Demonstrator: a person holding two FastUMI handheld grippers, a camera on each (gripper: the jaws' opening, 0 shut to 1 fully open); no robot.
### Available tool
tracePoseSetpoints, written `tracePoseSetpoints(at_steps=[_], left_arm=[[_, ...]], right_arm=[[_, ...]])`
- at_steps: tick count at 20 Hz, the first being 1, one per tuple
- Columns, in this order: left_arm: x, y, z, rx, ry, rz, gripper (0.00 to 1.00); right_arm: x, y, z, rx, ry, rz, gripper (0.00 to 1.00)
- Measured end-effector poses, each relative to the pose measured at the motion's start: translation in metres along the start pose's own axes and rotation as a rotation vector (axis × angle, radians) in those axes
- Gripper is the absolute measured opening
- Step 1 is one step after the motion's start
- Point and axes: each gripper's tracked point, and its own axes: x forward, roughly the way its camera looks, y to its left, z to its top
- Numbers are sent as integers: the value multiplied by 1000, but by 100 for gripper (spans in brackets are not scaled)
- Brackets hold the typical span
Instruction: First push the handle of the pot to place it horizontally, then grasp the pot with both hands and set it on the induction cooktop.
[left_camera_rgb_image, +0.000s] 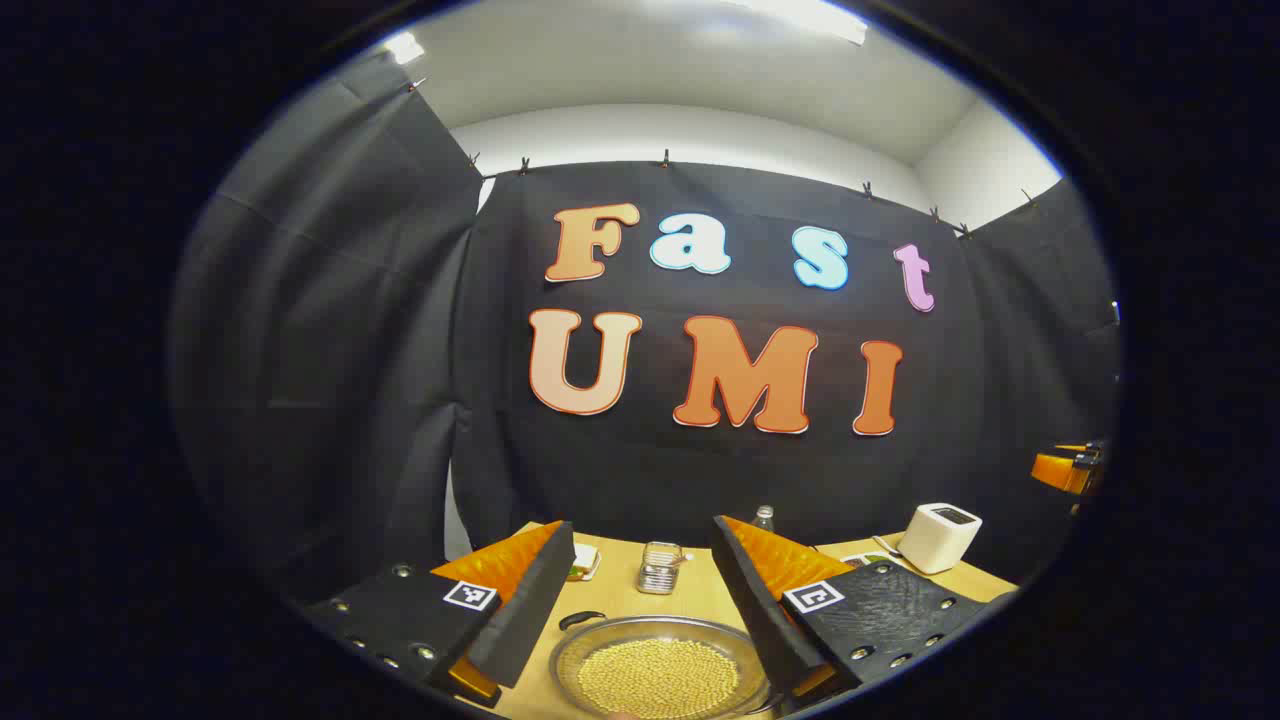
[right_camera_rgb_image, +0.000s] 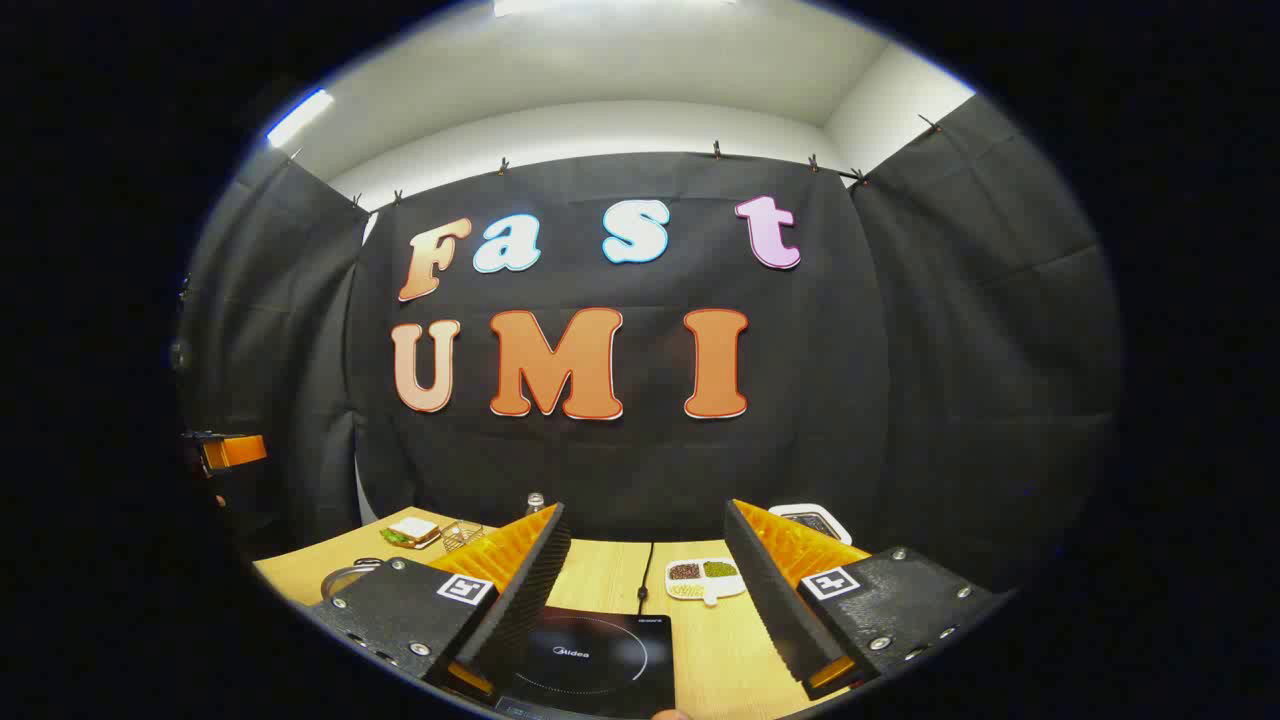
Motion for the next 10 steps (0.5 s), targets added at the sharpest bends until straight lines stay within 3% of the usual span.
tracePoseSetpoints(at_steps=[10], left_arm=[[-4, -6, -15, 7, 19, -15, 88]], right_arm=[[-12, -22, 8, -13, 2, -40, 96]])
